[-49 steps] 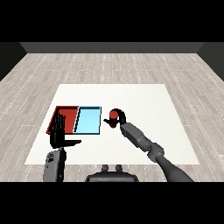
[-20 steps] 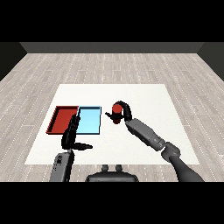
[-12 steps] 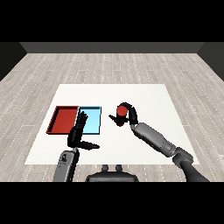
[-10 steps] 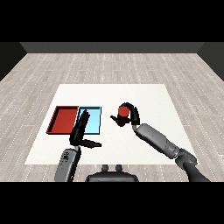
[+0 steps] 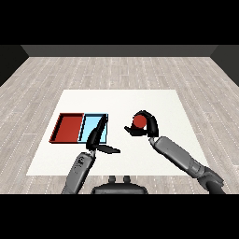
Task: Pick the red can and put it in the red box
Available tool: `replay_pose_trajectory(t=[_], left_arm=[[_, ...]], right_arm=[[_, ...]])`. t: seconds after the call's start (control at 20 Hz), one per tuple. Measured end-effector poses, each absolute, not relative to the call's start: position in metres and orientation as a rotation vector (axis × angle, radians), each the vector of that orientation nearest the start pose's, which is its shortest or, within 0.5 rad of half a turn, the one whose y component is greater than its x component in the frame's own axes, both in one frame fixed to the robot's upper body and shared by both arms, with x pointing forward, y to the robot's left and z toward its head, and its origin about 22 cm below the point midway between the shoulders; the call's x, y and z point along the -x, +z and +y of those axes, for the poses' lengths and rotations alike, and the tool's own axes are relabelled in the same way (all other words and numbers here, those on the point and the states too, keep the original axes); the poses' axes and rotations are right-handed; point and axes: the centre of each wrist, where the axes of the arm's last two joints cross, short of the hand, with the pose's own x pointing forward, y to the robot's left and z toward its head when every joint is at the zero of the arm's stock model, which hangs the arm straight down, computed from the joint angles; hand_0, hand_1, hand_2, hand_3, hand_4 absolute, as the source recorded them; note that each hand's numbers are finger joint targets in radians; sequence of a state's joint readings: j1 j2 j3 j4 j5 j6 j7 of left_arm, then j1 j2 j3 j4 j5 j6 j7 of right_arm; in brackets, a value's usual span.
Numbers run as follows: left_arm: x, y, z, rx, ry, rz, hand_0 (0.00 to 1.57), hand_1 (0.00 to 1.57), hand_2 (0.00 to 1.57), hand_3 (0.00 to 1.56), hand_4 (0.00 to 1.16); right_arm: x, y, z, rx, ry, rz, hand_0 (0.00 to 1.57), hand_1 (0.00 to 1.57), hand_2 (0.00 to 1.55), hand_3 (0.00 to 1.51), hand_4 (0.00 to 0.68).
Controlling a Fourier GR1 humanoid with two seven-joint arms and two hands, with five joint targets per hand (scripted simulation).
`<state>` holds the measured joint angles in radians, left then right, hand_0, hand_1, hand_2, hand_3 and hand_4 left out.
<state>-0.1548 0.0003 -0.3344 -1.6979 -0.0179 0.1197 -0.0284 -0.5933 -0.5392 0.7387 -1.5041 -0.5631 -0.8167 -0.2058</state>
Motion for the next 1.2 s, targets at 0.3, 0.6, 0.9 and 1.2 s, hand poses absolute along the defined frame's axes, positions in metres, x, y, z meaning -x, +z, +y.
replay_pose_trajectory(t=[0.3,0.6,0.9,1.2], left_arm=[[-0.266,0.063,0.106,0.259,-0.254,-1.805,0.00,0.00,0.00,0.00,0.00],[-0.266,0.052,0.100,0.281,-0.246,-1.767,0.00,0.00,0.00,0.00,0.00],[-0.272,0.053,0.097,0.305,-0.233,-1.743,0.00,0.00,0.00,0.00,0.00],[-0.275,0.042,0.093,0.307,-0.213,-1.712,0.00,0.00,0.00,0.00,0.00]], right_arm=[[-0.296,0.097,-0.145,0.117,0.183,-1.977,1.49,1.49,1.45,1.38,0.562],[-0.293,0.113,-0.138,0.101,0.197,-1.985,1.44,1.44,1.42,1.37,0.526],[-0.284,0.115,-0.129,0.070,0.211,-1.994,1.46,1.46,1.44,1.38,0.555],[-0.280,0.115,-0.117,0.040,0.211,-2.011,1.46,1.46,1.43,1.37,0.569]])
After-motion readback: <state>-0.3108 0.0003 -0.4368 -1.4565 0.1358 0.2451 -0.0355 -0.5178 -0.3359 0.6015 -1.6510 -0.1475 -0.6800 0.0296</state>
